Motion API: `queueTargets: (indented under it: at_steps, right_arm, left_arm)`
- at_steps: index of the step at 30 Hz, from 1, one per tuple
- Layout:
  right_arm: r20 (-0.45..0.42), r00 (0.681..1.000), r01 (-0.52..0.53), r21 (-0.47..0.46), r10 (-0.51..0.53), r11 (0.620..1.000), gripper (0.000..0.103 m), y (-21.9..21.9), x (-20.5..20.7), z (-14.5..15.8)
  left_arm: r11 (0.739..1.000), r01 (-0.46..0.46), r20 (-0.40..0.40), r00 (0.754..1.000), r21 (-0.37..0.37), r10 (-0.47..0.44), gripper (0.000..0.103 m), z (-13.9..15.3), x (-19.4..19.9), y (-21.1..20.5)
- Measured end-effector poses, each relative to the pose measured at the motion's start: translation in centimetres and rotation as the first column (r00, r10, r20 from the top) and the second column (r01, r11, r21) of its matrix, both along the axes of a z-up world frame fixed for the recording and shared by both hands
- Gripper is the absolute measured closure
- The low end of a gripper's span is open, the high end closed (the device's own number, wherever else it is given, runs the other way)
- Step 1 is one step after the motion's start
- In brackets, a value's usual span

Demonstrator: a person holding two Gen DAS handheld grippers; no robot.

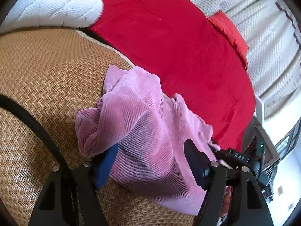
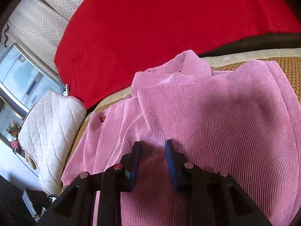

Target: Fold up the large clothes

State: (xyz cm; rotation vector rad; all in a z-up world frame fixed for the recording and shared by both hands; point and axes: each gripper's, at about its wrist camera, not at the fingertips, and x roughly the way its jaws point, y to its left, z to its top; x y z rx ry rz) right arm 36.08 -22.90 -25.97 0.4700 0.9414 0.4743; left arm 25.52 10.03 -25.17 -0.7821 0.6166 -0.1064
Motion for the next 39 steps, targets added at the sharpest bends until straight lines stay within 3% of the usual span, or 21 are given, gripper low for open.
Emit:
queueTargets:
  at_steps: [3,9,12,15,21,28,29,31,34,36,37,38,39]
  right_arm:
    - [0.009,1.0,-0.005,-0.003,0.005,1.0,0.072,0.2,0.2,-0.1]
    - [0.009,1.0,-0.013,-0.005,0.013,1.0,0.072,0.3,0.3,-0.1]
    - [0.014,1.0,-0.014,-0.007,0.014,1.0,0.072,0.3,0.2,-0.1]
    - [0.014,1.0,-0.013,0.0,0.013,1.0,0.072,0.2,0.1,-0.1]
    - [0.016,1.0,-0.021,0.004,0.021,1.0,0.072,0.1,0.0,0.0]
    - [0.016,0.999,-0.032,0.01,0.032,0.999,0.072,0.0,0.1,-0.1]
    - [0.016,0.999,-0.035,0.017,0.035,0.999,0.072,-0.1,0.2,-0.2]
    - [0.012,0.999,-0.031,0.026,0.031,0.999,0.075,-0.3,0.2,-0.4]
    - [0.008,1.0,-0.03,0.04,0.03,0.999,0.079,-0.5,0.2,-0.6]
    - [0.004,1.0,-0.03,0.05,0.03,0.998,0.08,-0.6,0.2,-0.7]
    - [0.003,1.0,-0.03,0.055,0.03,0.998,0.08,-0.7,0.3,-0.7]
    - [0.002,1.0,-0.03,0.056,0.03,0.998,0.08,-0.7,0.3,-0.7]
    - [0.003,1.0,-0.03,0.054,0.03,0.998,0.08,-0.6,0.3,-0.7]
  left_arm:
    - [0.997,-0.033,-0.02,0.999,-0.07,0.032,0.031,0.3,-0.9,1.5]
    - [0.992,-0.123,-0.075,0.99,-0.036,0.12,0.03,0.3,-5.2,2.4]
    - [0.993,-0.115,-0.126,0.986,-0.039,0.109,0.03,-0.7,-6.7,1.7]
    - [0.992,-0.104,-0.152,0.984,-0.076,0.091,0.03,-0.9,-5.4,1.7]
    - [0.987,-0.14,-0.153,0.98,-0.081,0.126,0.029,-0.9,-2.2,2.9]
    - [0.982,-0.145,-0.083,0.987,-0.118,0.136,0.031,-0.3,-0.3,2.1]
    - [0.983,-0.14,-0.069,0.989,-0.119,0.132,0.046,-0.3,-0.1,1.8]
    - [0.987,-0.116,-0.05,0.993,-0.115,0.111,0.065,-0.1,0.6,1.1]
    - [0.986,-0.113,-0.034,0.993,-0.124,0.11,0.066,-0.2,0.9,0.7]
    - [0.977,-0.128,-0.037,0.992,-0.168,0.124,0.058,-0.8,0.9,0.7]
    - [0.974,-0.132,-0.045,0.991,-0.183,0.125,0.037,-1.1,0.8,0.7]
    - [0.973,-0.128,-0.055,0.991,-0.192,0.12,0.025,-1.3,0.7,0.6]
    - [0.973,-0.127,-0.061,0.991,-0.193,0.117,0.024,-1.3,0.7,0.4]
